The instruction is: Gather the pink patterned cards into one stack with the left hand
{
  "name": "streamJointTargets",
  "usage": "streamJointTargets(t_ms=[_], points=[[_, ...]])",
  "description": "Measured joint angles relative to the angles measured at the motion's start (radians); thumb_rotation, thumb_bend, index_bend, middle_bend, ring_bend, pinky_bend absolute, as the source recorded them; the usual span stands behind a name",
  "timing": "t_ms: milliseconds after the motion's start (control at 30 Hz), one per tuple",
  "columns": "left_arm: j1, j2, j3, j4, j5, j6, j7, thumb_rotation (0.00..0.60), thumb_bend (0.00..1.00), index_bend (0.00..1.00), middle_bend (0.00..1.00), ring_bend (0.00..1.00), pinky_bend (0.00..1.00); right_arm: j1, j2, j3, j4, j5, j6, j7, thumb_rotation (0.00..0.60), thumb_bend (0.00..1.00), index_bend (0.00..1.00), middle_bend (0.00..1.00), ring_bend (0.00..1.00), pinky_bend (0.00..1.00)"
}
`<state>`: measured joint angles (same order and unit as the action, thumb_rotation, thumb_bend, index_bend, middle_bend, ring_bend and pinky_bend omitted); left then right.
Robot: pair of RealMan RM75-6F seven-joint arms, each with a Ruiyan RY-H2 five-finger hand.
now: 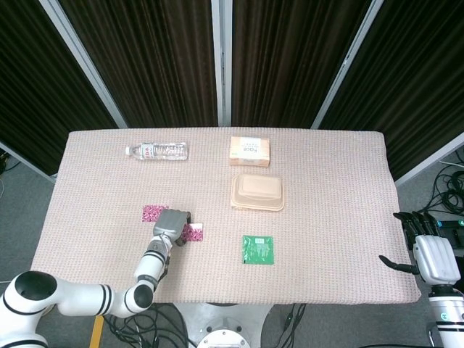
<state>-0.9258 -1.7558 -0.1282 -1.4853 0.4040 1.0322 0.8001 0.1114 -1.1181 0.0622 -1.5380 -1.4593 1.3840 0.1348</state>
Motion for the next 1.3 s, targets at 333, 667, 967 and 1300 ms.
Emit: streamJointTargets(t_ms=[333, 667, 967, 1300], points=[[-0.002, 0.003, 0.006, 0.001, -0.007, -0.01, 0.012, 0.6, 0.24, 0.42, 0.84, 0.84, 0.94, -0.002, 0.001, -0.001, 0.002, 0.003, 0.0, 0.004, 0.47, 0.02, 0.17, 0.17, 0.09, 0.06], [-0.002, 0.007, 0.006, -0.004, 0.004, -0.016, 0.006, 0.6, 0.24, 0.4, 0.84, 0.84, 0.94, -0.005, 0.003, -0.002, 0.0, 0.002, 0.003, 0.008, 0.466, 0.02, 0.17, 0.18, 0.09, 0.06], [0.02, 0.055, -0.001, -0.019, 0.075, 0.001, -0.046, 0.6, 0.24, 0.39, 0.84, 0.84, 0.94, -0.007, 0.007, -0.001, 0.002, 0.0, 0.008, 0.012, 0.466, 0.02, 0.17, 0.18, 0.09, 0.06], [0.052, 0.084, 0.007, 0.151, 0.073, -0.053, -0.087, 0.6, 0.24, 0.39, 0.84, 0.84, 0.94, -0.004, 0.006, 0.006, 0.005, 0.004, 0.01, 0.012, 0.462, 0.02, 0.17, 0.18, 0.09, 0.06]])
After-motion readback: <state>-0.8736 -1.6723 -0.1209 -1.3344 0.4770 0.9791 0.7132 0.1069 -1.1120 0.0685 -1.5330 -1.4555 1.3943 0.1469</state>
